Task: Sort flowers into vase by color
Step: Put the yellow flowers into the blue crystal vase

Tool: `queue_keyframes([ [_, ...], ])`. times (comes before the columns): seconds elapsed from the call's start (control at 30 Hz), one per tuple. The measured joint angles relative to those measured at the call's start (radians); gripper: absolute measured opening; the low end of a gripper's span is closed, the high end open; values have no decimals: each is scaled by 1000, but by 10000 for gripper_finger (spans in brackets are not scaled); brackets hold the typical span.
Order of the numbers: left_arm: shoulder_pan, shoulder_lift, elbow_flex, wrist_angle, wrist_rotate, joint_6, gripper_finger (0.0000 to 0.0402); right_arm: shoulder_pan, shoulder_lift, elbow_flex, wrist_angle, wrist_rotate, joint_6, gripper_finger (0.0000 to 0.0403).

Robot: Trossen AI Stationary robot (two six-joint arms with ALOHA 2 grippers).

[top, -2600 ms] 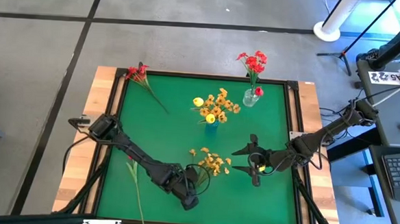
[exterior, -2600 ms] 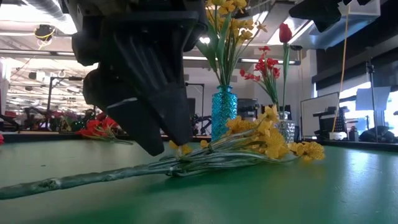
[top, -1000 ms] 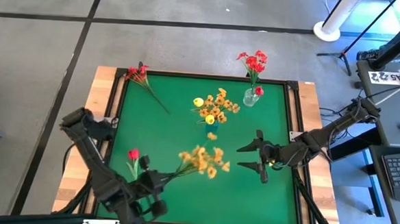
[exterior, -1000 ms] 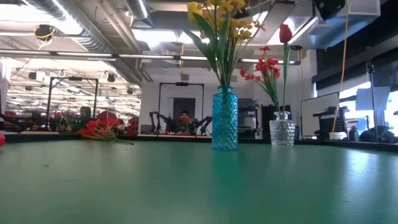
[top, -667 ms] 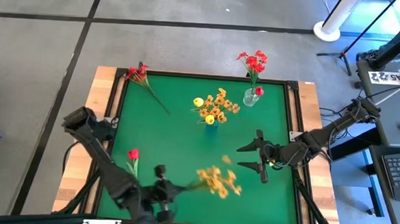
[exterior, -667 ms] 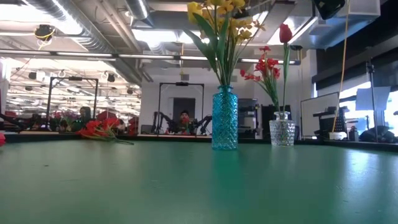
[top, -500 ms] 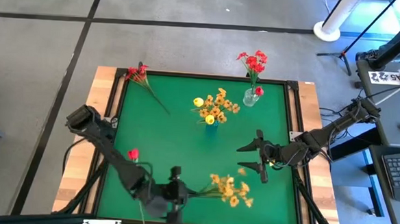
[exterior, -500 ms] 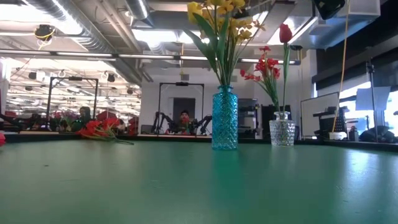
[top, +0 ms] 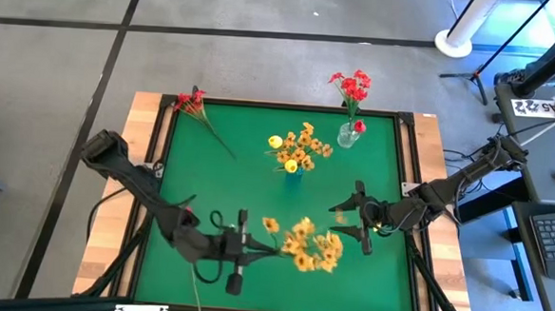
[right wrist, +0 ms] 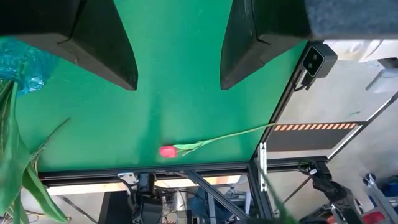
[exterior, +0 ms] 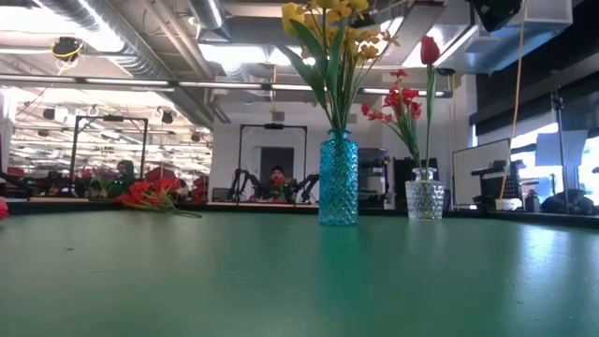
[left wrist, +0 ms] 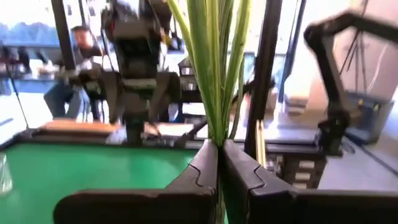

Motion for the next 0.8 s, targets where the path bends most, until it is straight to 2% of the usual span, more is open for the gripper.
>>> queue_keyframes([
  [0.07,10,-10,-52,125,20,46,0,0,1,0,0,0,0,227],
  [0.17,44,-10,-139,367,118,135,0,0,2,0,-3,9,0,227],
  [0.4,206,-9,-331,782,242,180,0,0,8,-3,-107,185,6,227],
  [0.5,283,-9,-362,830,306,142,0,-14,23,-39,-98,252,9,227],
  [0.67,384,-9,-360,834,400,103,0,-93,59,-92,-73,216,61,227],
  [0.8,434,-9,-359,833,423,104,0,-175,101,-126,4,159,61,227],
])
